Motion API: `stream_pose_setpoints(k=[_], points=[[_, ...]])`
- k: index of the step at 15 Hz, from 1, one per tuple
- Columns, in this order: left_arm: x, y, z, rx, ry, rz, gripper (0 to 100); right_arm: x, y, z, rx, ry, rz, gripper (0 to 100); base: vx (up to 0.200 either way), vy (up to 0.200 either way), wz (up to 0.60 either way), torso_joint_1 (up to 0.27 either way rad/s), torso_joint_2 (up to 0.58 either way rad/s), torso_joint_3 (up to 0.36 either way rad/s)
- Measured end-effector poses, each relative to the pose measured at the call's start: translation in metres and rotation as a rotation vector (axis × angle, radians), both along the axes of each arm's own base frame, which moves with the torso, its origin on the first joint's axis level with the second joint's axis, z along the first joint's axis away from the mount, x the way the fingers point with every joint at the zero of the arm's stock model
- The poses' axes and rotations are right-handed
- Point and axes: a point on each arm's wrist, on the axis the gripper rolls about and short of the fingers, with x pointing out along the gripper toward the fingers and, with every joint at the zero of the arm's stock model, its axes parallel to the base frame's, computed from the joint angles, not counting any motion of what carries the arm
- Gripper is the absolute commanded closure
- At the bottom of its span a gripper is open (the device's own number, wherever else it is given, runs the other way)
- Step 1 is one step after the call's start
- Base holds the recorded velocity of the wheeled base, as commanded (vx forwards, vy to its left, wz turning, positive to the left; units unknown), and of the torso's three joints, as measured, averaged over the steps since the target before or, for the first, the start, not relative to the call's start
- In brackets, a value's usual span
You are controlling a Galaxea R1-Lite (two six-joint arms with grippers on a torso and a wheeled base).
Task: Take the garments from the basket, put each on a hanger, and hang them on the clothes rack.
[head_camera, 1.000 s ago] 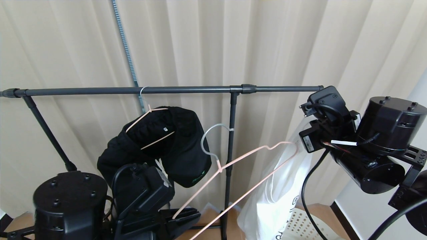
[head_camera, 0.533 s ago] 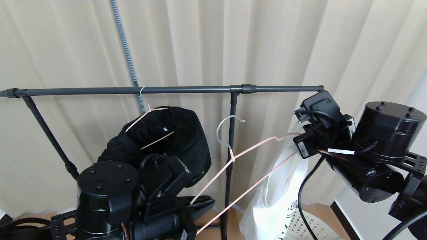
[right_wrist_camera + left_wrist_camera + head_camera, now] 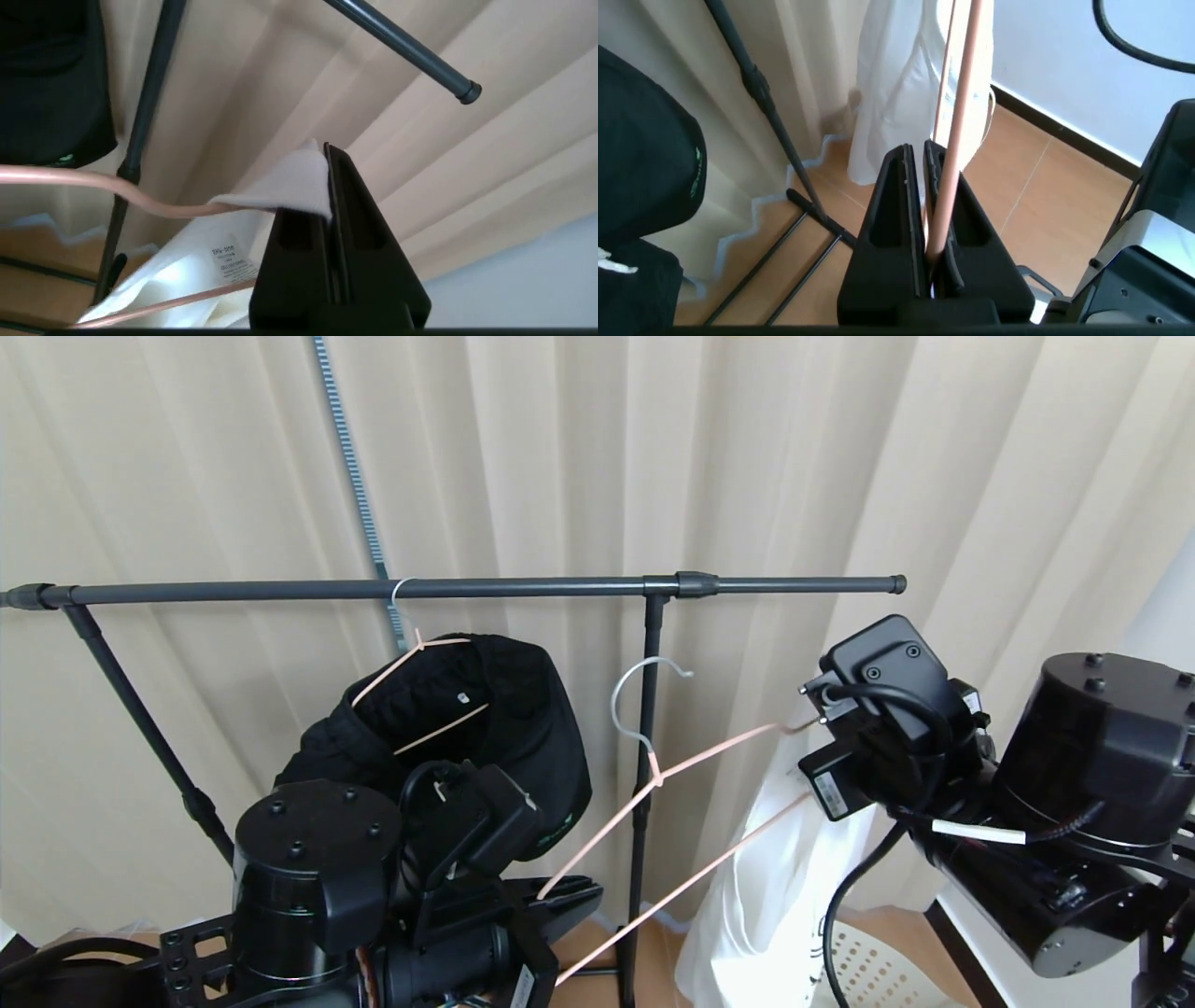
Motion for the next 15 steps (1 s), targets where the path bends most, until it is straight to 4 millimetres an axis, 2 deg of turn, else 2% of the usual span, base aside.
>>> stream_pose_setpoints(k=[8, 15], points=[[-0.001, 0.000, 0.000, 0.001, -0.001, -0.002, 100, -0.036, 0.024, 0.000, 0.016, 0.002, 0.146, 100, 0.000, 0.000, 0.00, 0.000, 0.00, 0.000], [-0.001, 0.000, 0.000, 0.001, -0.002, -0.005, 100, -0.064, 0.051, 0.008, 0.160, 0.014, 0.276, 100, 0.000, 0.000, 0.00, 0.000, 0.00, 0.000]])
